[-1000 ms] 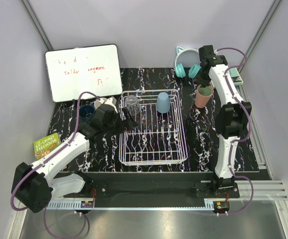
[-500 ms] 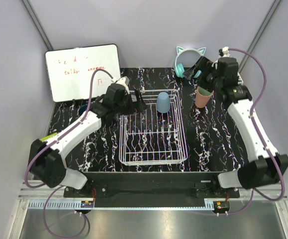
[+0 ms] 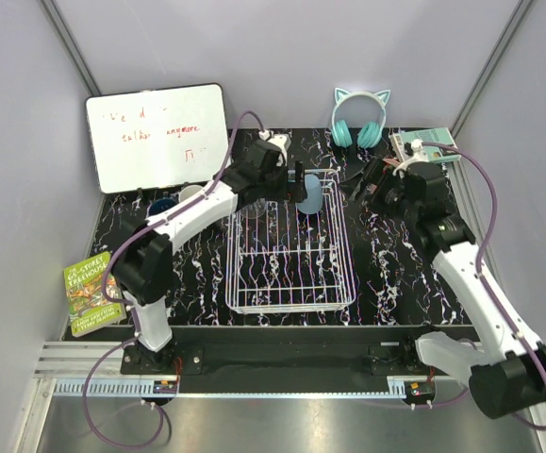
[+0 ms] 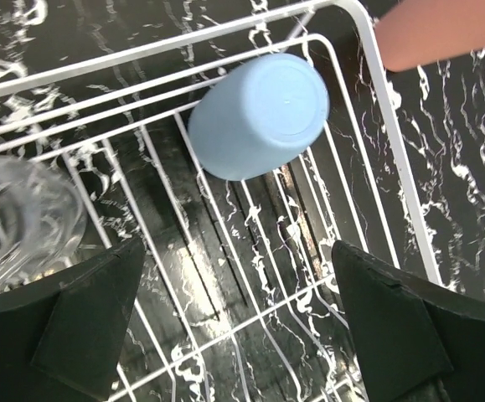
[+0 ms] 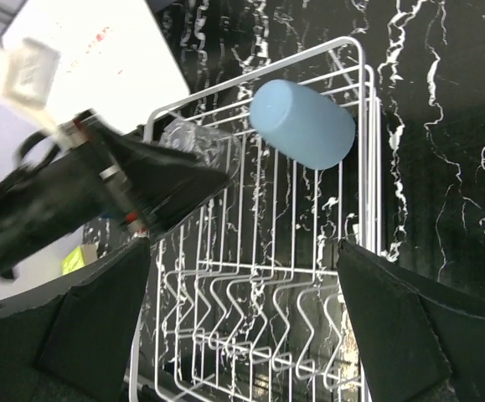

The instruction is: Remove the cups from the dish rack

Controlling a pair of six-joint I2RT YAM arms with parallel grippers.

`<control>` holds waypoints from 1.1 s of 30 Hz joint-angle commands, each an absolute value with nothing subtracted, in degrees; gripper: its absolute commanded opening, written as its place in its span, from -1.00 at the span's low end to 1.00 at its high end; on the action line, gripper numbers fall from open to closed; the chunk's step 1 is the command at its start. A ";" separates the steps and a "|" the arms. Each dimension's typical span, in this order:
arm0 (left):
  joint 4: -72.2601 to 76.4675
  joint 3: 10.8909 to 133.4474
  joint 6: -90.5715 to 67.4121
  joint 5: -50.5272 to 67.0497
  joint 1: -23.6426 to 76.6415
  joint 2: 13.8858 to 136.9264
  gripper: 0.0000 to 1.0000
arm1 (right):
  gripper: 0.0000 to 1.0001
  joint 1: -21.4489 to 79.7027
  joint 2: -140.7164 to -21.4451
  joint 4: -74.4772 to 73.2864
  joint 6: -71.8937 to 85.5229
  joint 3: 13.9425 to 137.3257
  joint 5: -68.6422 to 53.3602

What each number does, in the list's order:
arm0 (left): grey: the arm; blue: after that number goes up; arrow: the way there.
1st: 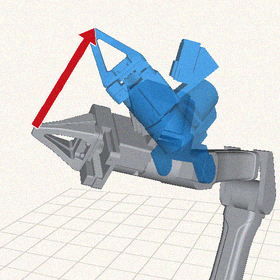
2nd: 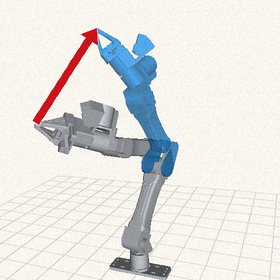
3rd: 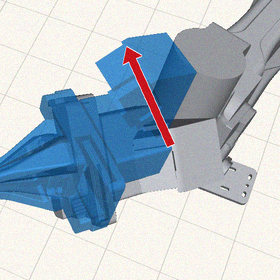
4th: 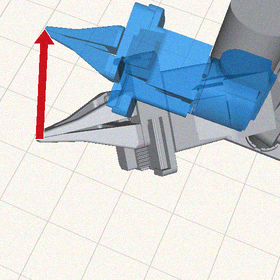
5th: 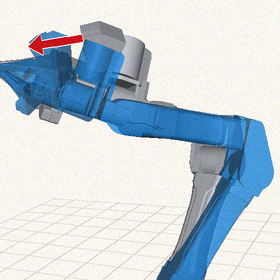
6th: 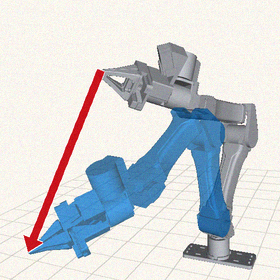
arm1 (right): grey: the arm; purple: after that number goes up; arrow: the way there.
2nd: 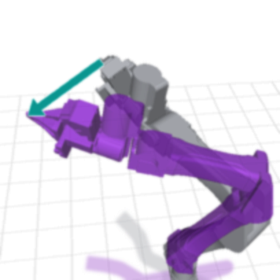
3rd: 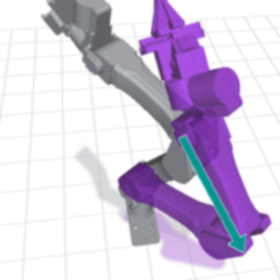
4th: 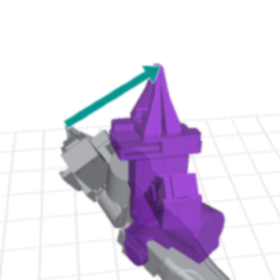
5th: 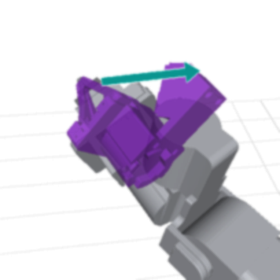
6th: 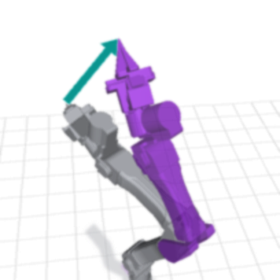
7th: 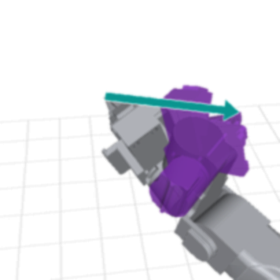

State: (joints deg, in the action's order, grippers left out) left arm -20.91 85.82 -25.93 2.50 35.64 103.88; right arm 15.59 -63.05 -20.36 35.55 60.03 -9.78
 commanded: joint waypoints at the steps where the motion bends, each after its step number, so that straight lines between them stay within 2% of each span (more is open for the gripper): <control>1: -16.79 91.84 -22.59 2.19 35.86 107.92 0.98 | 1.00 16.26 -55.47 -16.35 34.80 57.49 -10.72; 13: -12.57 100.63 -20.56 -2.80 39.02 119.00 0.98 | 0.99 16.79 -49.22 -11.87 38.76 46.68 -15.29; 18: -8.62 101.51 -21.18 -3.78 39.20 121.99 0.98 | 1.00 17.14 -47.82 -11.60 38.76 44.83 -16.26; 27: -10.72 103.62 -20.92 -5.97 39.20 125.33 0.96 | 0.99 17.14 -47.64 -10.28 38.67 42.89 -16.52; 28: -10.81 103.54 -20.83 -6.15 39.20 125.33 0.91 | 1.00 17.14 -47.64 -10.11 38.76 42.72 -16.35; 31: -10.81 102.40 -21.18 -6.41 39.20 124.89 0.52 | 0.99 17.14 -47.72 -9.76 38.85 42.19 -16.08; 32: -10.81 101.70 -21.27 -6.50 39.20 124.54 0.28 | 1.00 17.14 -47.64 -9.67 38.76 42.19 -16.26; 33: -10.72 101.34 -21.27 -6.50 39.29 124.28 0.18 | 0.99 17.23 -47.64 -9.58 38.85 42.10 -16.26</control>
State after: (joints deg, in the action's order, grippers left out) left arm -13.26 100.92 -22.04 -4.19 39.31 125.45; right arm 16.62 -48.27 -12.73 38.68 42.33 -14.74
